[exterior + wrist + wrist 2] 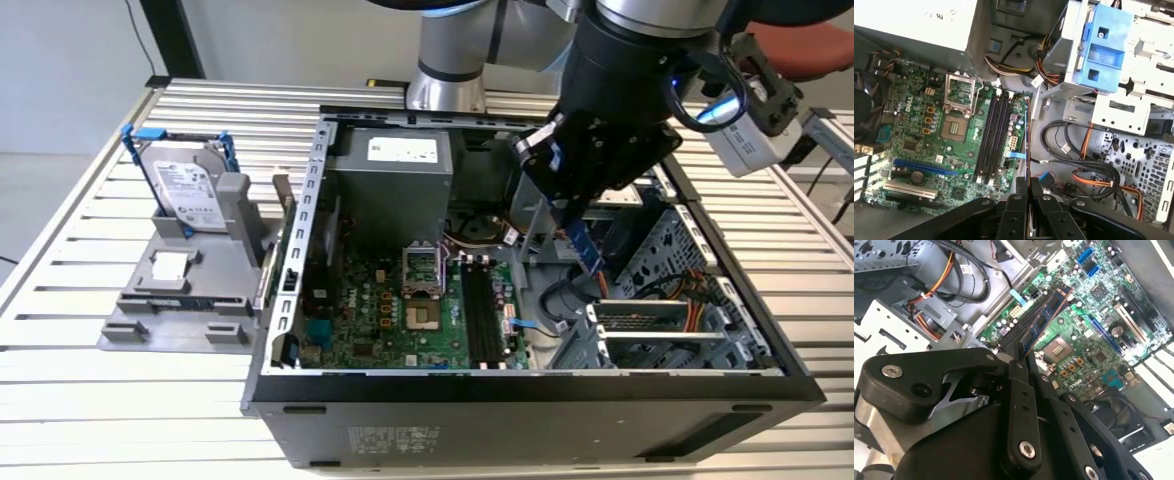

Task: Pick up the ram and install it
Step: 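Insert the ram into the slot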

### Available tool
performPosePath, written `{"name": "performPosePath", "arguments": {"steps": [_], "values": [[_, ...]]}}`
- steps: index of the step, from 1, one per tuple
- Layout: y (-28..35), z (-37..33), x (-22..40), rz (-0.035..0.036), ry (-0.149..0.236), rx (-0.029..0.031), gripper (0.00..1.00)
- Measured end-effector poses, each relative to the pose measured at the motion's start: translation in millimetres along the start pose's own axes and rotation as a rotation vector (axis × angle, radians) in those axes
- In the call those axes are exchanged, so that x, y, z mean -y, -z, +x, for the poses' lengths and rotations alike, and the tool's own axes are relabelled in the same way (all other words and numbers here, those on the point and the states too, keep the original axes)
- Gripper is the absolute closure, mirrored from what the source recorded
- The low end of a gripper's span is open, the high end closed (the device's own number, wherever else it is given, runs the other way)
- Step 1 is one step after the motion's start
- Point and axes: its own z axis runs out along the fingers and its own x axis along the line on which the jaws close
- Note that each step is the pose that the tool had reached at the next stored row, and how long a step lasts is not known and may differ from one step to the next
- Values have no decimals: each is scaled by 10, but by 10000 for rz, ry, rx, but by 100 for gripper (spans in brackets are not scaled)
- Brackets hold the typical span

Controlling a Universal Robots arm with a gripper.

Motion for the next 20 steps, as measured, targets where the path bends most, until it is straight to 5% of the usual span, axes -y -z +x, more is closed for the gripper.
{"name": "performPosePath", "arguments": {"steps": [4, 12, 20], "values": [[-4, 3, -1, 8, -375, -56, 100], [-32, 23, -6, 48, -1166, -35, 100], [-81, 79, -64, 57, -1364, -36, 100]]}}
